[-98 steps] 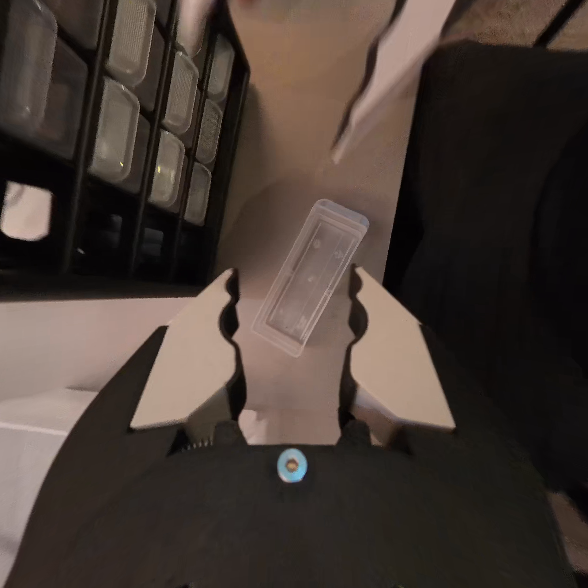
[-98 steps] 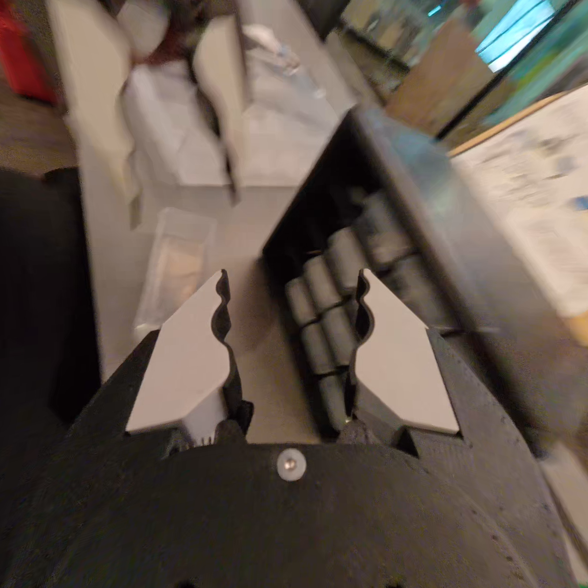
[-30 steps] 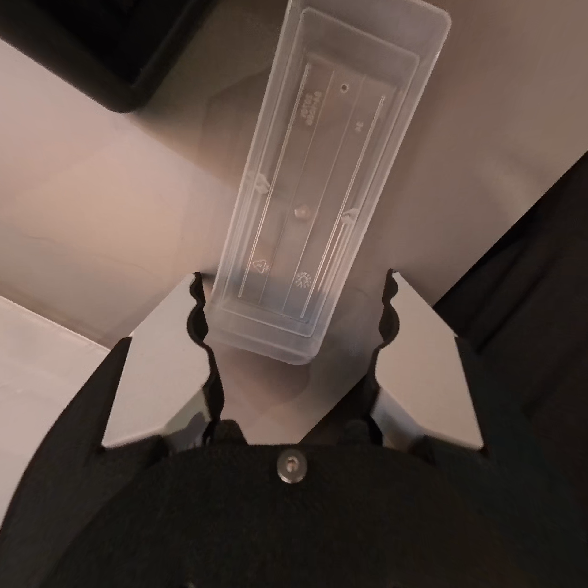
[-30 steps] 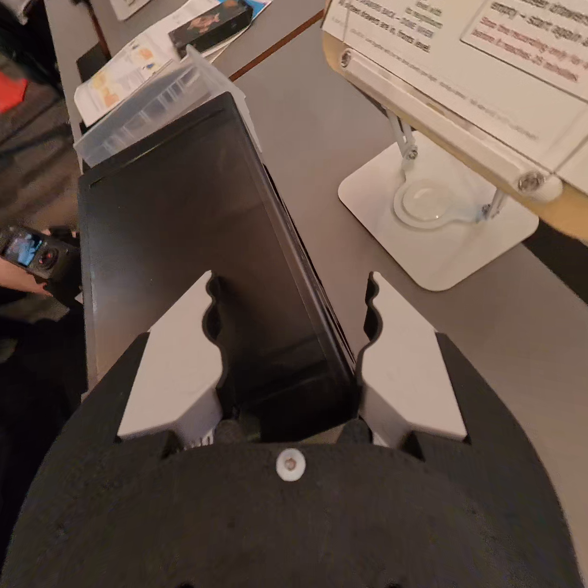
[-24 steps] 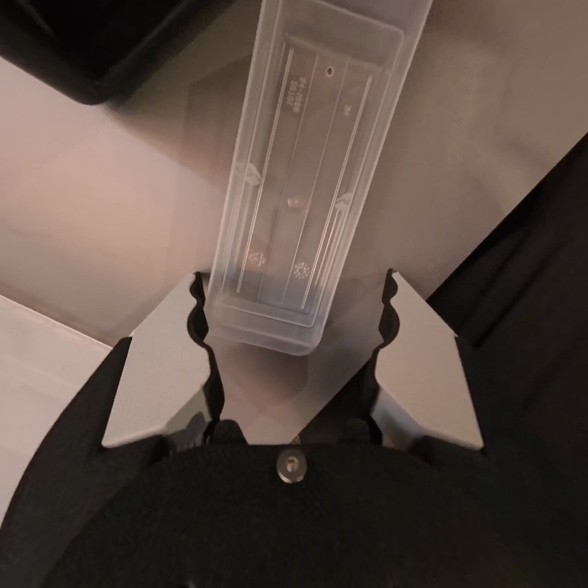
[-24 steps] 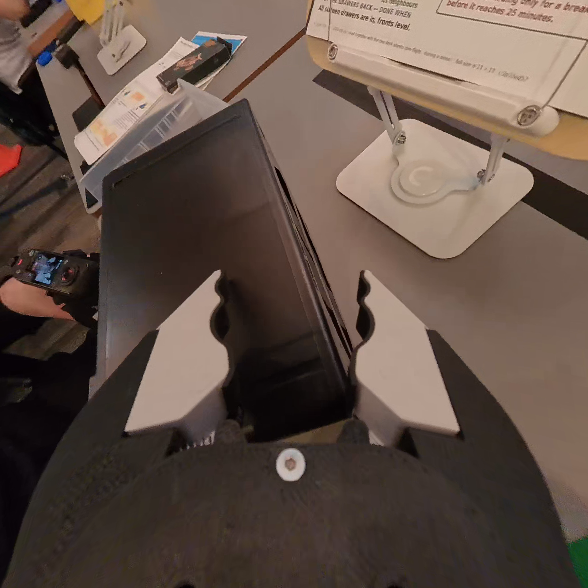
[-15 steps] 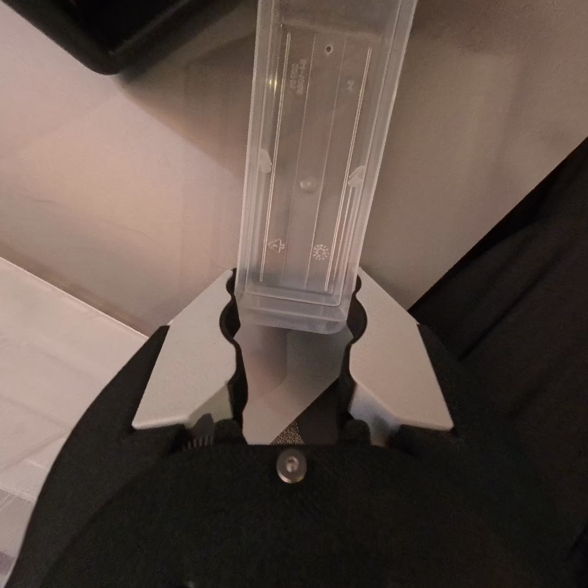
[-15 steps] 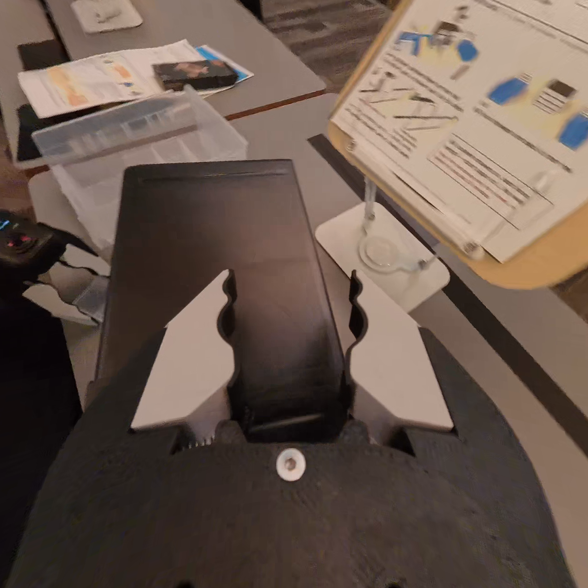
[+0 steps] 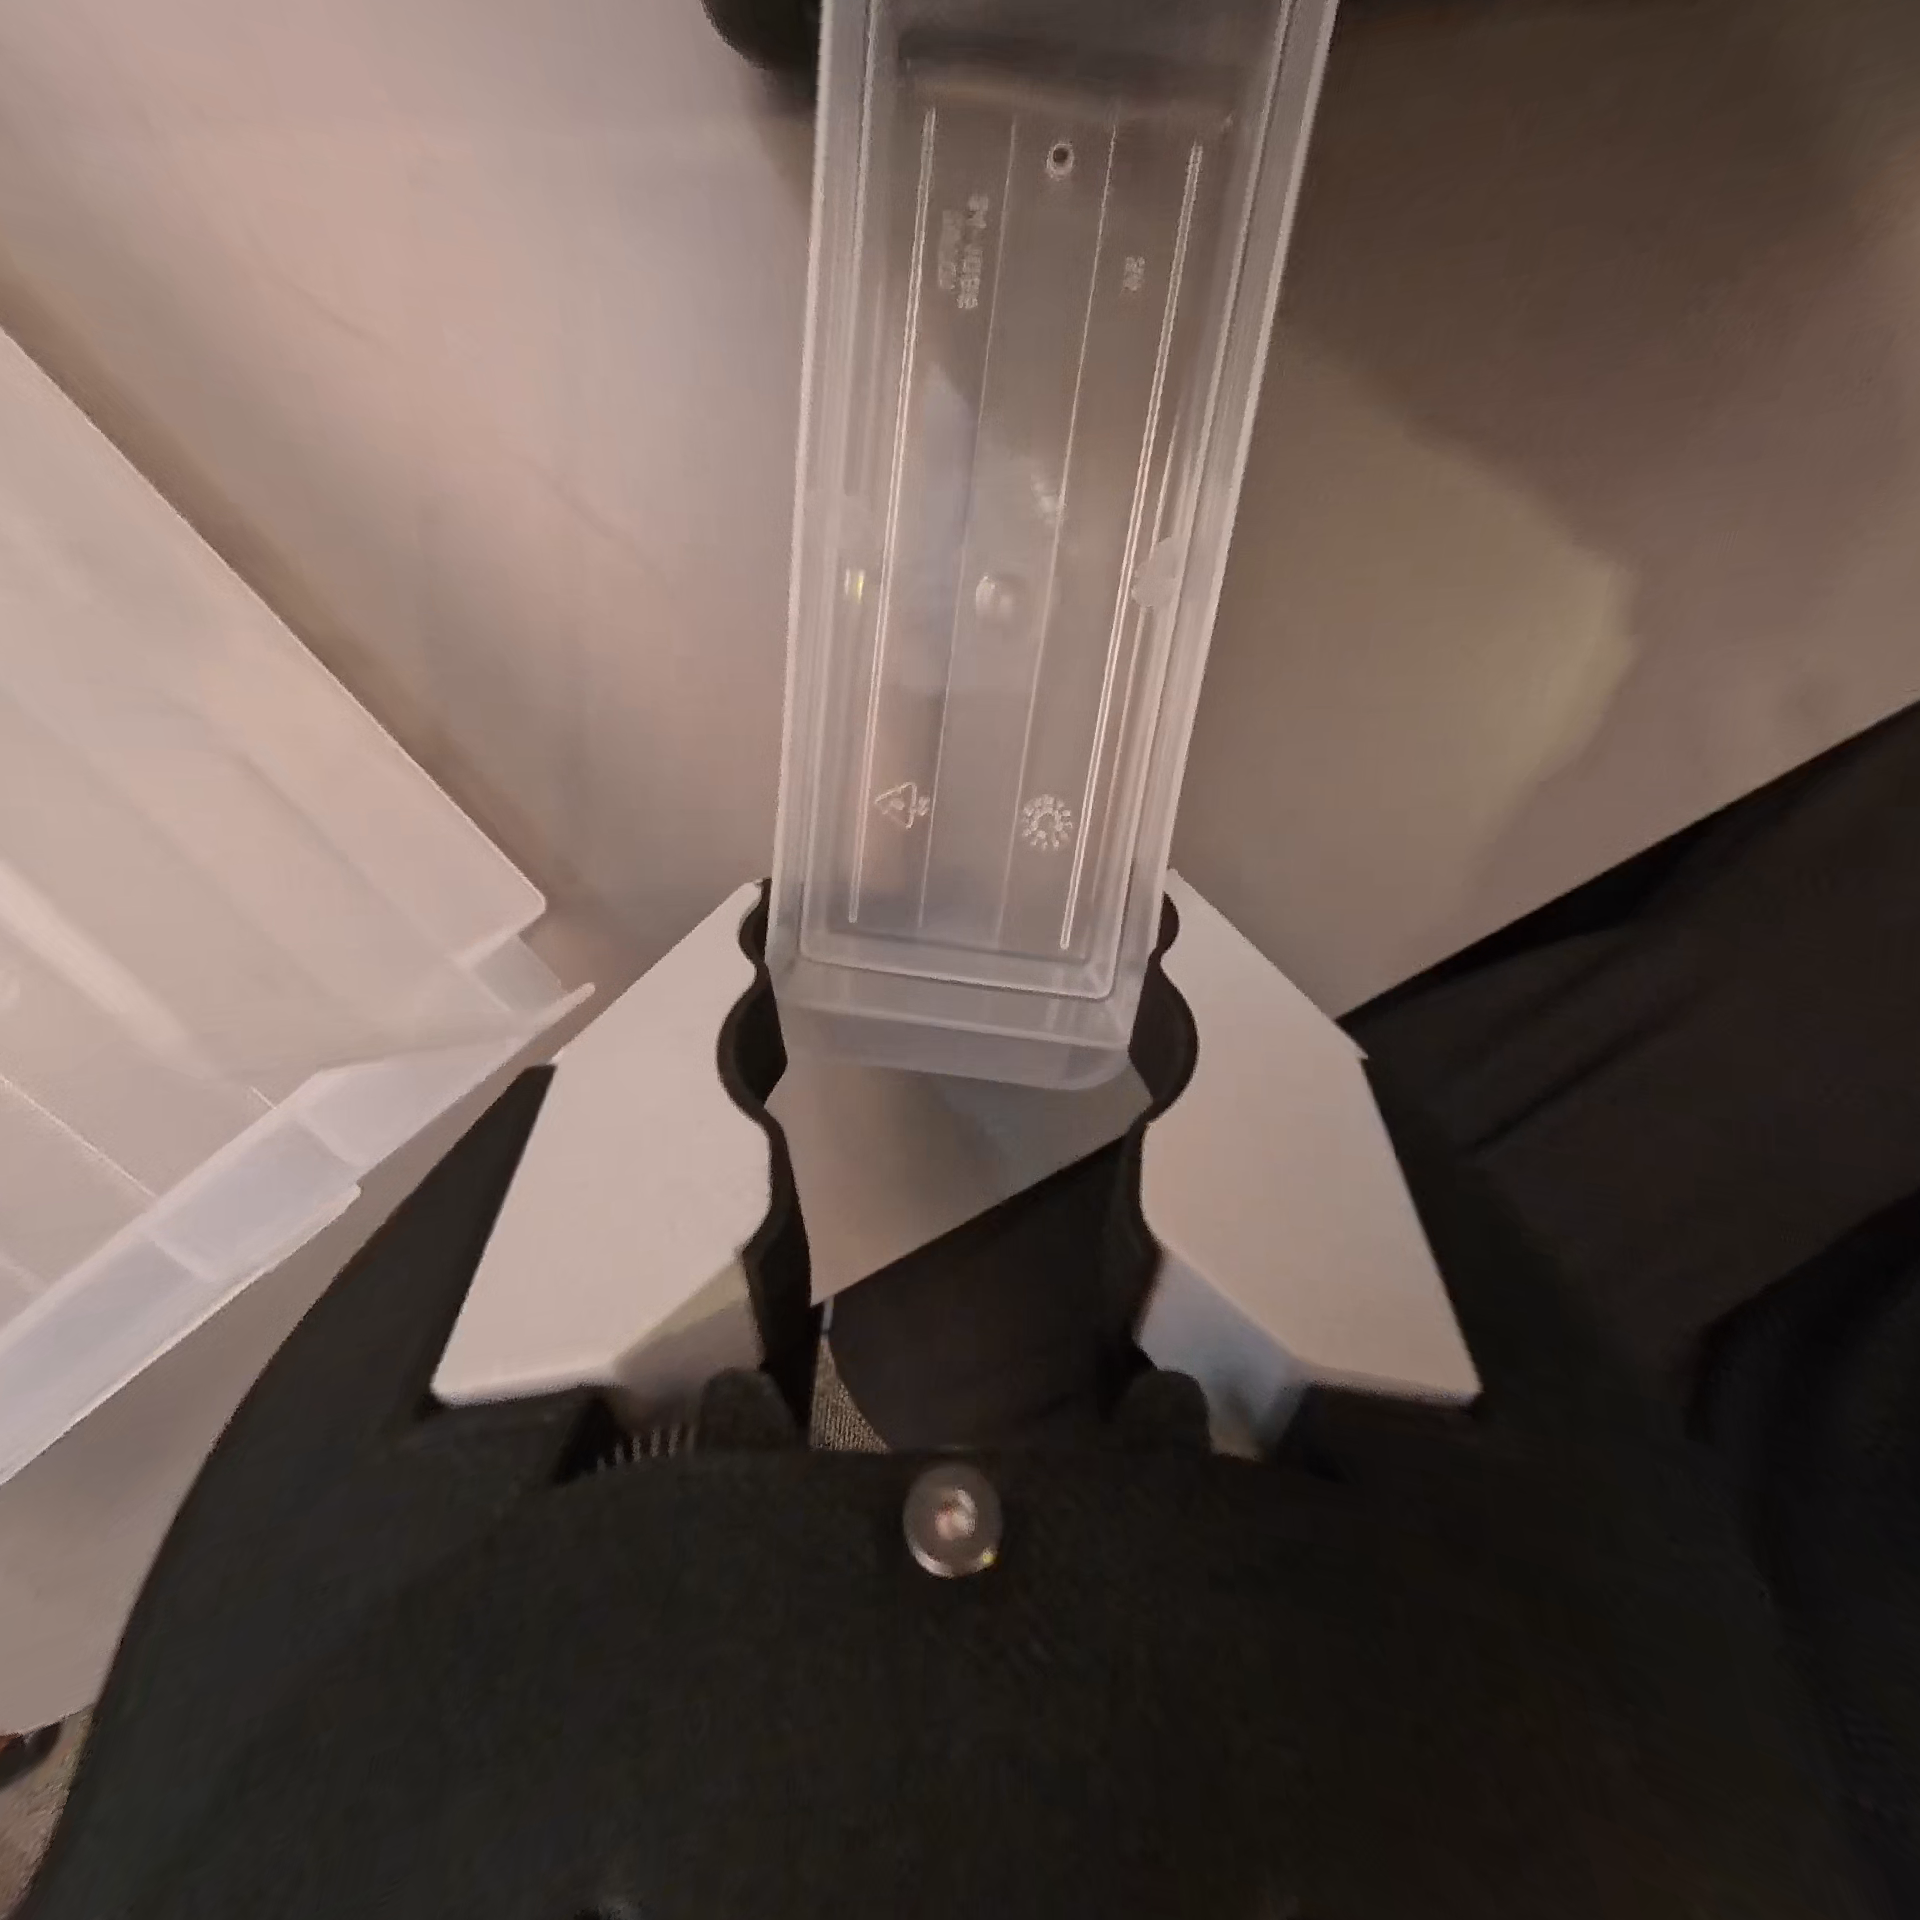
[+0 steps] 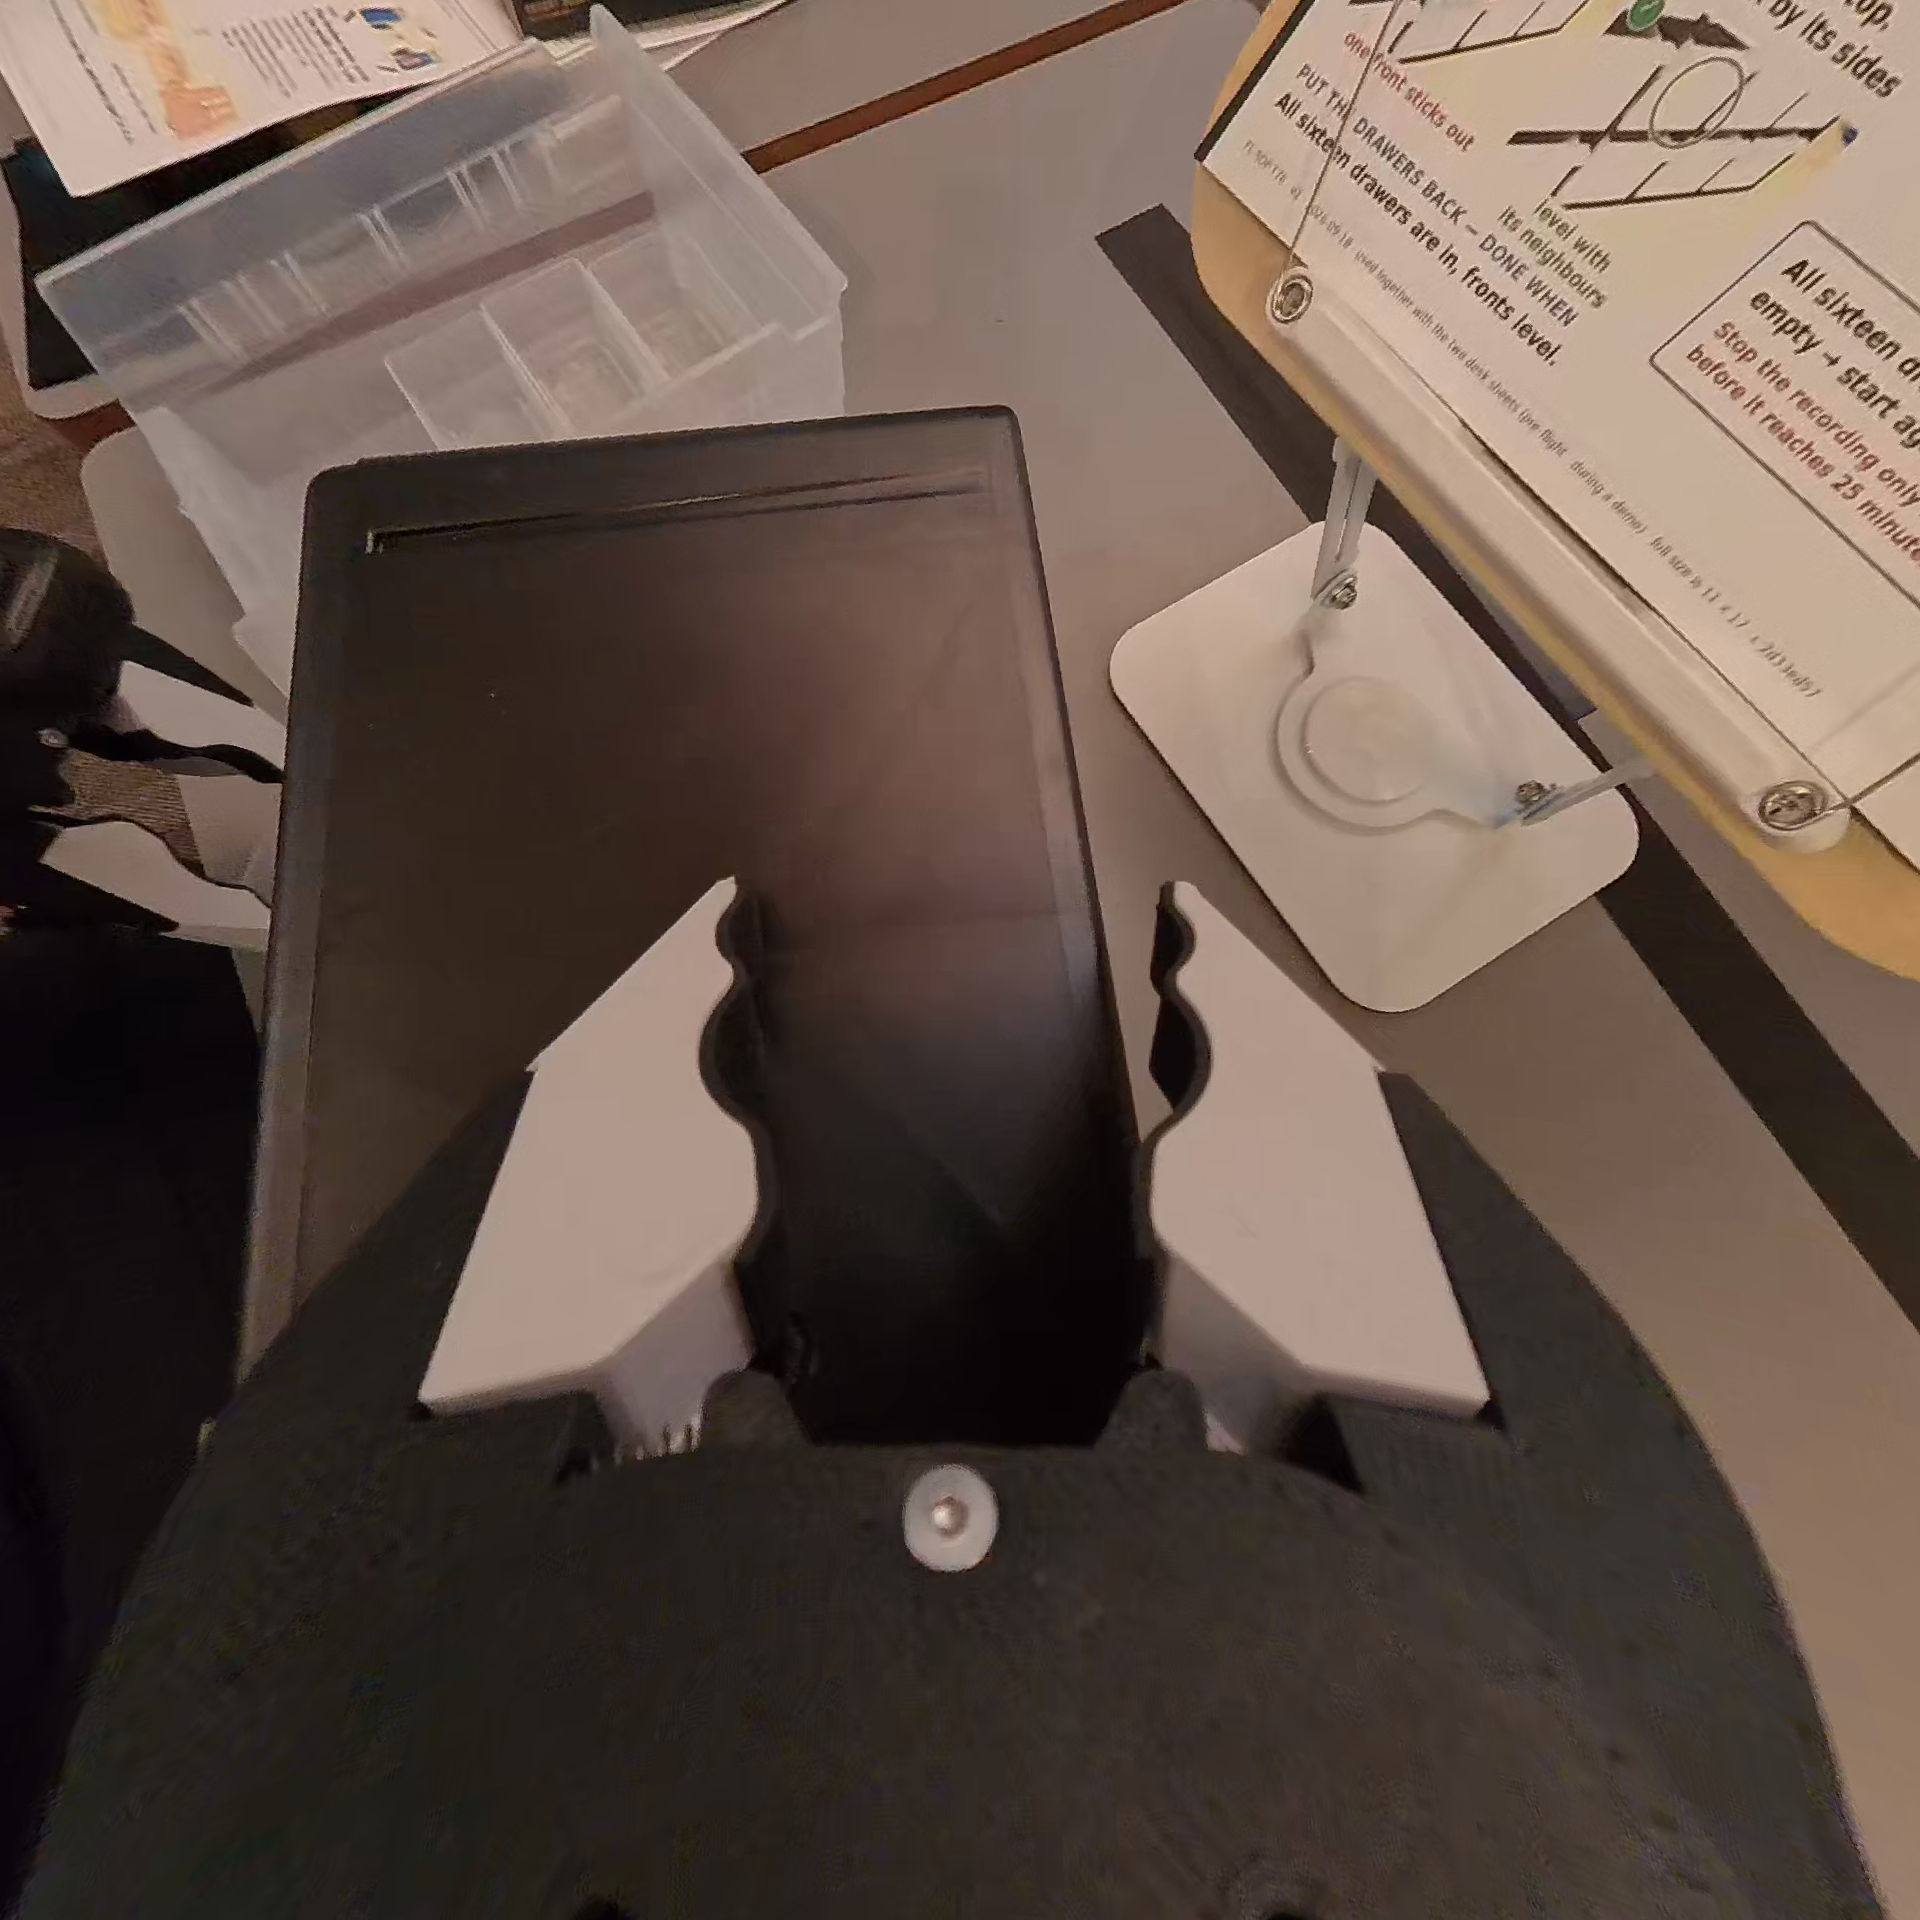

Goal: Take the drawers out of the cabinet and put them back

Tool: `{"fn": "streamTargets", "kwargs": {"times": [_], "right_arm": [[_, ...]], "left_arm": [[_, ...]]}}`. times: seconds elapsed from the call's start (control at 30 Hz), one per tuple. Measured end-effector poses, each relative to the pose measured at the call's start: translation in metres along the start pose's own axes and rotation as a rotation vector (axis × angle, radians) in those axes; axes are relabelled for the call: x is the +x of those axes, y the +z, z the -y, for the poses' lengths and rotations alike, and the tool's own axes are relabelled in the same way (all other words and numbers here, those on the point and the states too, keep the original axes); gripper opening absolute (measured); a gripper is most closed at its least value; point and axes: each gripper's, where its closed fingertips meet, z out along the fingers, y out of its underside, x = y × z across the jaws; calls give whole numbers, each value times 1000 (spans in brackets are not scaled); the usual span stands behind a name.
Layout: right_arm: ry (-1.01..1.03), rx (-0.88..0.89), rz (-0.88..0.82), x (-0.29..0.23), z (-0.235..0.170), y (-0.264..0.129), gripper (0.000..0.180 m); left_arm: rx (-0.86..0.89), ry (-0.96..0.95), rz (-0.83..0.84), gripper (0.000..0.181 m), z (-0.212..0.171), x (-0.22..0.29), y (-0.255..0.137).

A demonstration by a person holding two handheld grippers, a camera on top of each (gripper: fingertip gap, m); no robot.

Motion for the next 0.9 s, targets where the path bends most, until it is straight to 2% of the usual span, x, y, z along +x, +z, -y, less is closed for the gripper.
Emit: {"fn": "streamTargets", "kwargs": {"times": [0.37,0.63,0.9], "right_arm": [[33,6,-33,0,-4,-5,71],[27,13,-47,1,-4,-6,70],[34,12,-47,2,-4,-6,69]], "left_arm": [[-37,-54,79,66,24,-5,7],[-69,-115,-27,66,25,3,8],[-139,-65,33,66,27,-8,0]]}}
